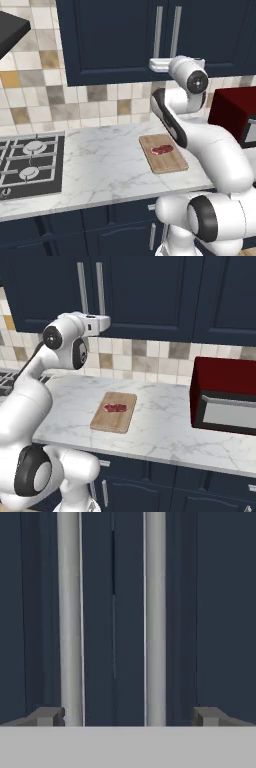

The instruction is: Open the cabinet, retrieve the rolling pin, and place it next to the meat on the cutting board to prepare for tenderizing.

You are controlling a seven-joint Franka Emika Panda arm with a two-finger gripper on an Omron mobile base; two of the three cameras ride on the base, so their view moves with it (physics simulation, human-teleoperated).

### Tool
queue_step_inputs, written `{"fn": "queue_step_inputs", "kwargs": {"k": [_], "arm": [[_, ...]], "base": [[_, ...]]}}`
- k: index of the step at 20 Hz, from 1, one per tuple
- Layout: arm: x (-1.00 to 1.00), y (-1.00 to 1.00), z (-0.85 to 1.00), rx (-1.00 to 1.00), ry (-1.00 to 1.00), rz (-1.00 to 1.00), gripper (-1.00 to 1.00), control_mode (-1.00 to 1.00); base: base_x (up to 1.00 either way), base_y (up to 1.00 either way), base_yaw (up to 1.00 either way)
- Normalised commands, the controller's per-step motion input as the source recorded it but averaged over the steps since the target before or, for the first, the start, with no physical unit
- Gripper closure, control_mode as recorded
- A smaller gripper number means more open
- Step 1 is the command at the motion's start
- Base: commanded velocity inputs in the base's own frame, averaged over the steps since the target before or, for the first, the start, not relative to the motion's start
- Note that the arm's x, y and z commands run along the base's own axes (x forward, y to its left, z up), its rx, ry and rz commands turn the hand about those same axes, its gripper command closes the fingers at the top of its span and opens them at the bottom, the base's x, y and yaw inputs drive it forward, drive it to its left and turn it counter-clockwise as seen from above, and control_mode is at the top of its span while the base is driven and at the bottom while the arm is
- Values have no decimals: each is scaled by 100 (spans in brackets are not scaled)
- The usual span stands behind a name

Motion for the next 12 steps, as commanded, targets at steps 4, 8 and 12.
{"fn": "queue_step_inputs", "kwargs": {"k": [4, 8, 12], "arm": [[50, -21, 8, 0, 0, 0, -100, -100], [39, -20, 9, -1, 0, 0, -100, -100], [35, -16, 8, 0, 0, 0, -100, -100]], "base": [[0, 0, 0], [0, 0, 0], [0, 0, 0]]}}
